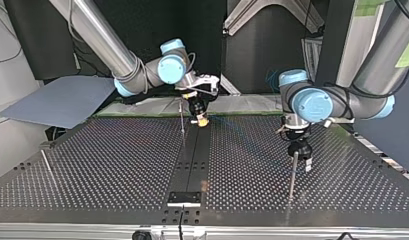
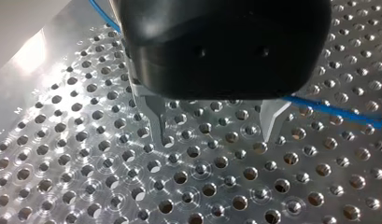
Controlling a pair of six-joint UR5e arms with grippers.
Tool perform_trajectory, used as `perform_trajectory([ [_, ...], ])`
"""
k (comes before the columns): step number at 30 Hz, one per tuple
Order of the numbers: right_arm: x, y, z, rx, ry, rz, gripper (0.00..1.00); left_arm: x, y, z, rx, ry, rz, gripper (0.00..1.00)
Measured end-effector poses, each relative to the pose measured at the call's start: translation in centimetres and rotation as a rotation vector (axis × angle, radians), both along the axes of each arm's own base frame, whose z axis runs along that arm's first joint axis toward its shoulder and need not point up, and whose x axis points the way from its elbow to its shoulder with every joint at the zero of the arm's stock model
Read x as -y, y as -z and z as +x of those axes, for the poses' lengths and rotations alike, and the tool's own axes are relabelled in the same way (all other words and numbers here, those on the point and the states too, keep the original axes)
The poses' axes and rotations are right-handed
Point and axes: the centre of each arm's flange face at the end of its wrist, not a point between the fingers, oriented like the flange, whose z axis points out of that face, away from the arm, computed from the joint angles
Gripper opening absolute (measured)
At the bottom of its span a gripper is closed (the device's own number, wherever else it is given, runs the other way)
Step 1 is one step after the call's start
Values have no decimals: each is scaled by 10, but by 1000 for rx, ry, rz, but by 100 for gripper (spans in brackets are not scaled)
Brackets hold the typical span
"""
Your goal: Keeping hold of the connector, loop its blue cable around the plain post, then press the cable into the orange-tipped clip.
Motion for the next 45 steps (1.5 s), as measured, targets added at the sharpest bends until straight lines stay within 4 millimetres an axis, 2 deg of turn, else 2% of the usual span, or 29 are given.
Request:
perform_trajectory([
  [4, -7, 39, -3, -26, -4, 19, 0, 2, 5, 1, -9, 0, 1, 100],
  [10, -14, 86, -2, -74, 2, 47, 0, 5, 22, 6, -35, 14, -7, 100],
  [19, -25, 143, 0, -113, 22, 70, 0, 3, 24, 7, -34, 13, -21, 100],
  [27, -26, 195, -10, -151, 89, 83, 0, 2, 25, 7, -34, 11, -22, 100],
  [33, -27, 238, -27, -188, 135, 108, 0, 2, 25, 8, -34, 7, -22, 100],
  [40, -39, 293, -60, -210, 174, 169, 0, 1, 25, 7, -35, 5, -22, 100],
  [45, -37, 309, -74, -192, 197, 176, 0, 2, 25, 7, -37, 6, -22, 100],
])
